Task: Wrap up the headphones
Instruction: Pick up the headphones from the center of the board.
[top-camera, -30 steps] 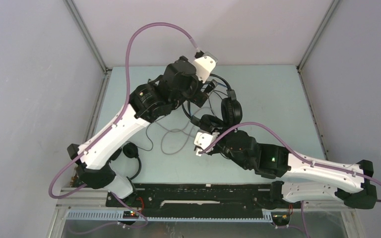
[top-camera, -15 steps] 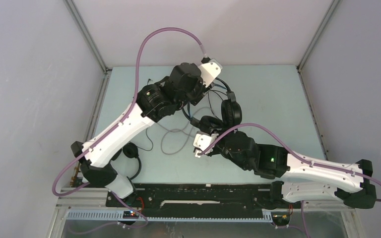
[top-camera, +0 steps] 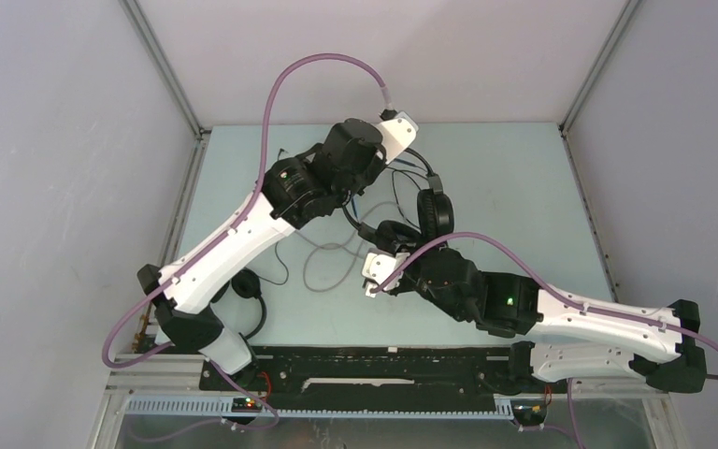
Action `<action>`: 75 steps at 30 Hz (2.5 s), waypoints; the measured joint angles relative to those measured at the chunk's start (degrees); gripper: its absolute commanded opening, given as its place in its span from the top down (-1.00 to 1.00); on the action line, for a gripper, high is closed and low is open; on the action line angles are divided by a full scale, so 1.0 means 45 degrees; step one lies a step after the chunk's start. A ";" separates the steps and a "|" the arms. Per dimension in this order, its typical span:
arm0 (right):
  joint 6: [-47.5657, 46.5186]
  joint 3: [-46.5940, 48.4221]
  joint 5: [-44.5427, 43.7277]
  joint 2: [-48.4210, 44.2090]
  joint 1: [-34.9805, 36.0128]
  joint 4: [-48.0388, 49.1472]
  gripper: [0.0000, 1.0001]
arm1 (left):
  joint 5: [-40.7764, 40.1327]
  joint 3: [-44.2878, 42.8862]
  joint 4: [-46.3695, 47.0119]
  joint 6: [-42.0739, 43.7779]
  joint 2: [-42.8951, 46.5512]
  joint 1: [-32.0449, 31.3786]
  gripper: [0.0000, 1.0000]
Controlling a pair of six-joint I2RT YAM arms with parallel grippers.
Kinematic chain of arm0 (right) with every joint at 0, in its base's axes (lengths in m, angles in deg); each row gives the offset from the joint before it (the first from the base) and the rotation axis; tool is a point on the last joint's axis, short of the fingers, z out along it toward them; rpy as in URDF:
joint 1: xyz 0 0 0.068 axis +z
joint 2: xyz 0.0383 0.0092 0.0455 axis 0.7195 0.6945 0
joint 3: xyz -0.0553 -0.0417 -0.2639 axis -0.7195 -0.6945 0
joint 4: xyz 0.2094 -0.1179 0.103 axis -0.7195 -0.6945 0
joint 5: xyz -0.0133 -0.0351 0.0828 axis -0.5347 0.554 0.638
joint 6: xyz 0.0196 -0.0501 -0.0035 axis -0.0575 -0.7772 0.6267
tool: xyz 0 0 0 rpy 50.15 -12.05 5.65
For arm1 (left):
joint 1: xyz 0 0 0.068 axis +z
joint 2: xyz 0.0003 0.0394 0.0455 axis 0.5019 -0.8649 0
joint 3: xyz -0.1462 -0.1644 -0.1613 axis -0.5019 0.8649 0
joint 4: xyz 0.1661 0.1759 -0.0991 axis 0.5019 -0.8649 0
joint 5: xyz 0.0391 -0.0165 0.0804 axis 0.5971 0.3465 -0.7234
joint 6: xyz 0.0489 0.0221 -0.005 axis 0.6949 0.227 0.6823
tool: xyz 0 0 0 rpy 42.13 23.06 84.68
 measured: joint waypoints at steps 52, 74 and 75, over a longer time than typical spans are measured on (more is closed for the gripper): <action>0.5129 -0.4512 1.0142 -0.5639 -0.5722 0.4668 -0.34 | 0.6839 0.2331 -0.0675 -0.5736 0.5328 0.3997 1.00; 0.6713 -0.7189 0.9146 -0.6154 -0.5906 0.6285 0.76 | 0.9627 0.1744 0.1394 -0.7796 0.5469 0.4240 1.00; 0.6776 -0.7203 0.9073 -0.6139 -0.6008 0.6368 0.77 | 0.9884 0.1768 0.1447 -0.7825 0.5513 0.4265 1.00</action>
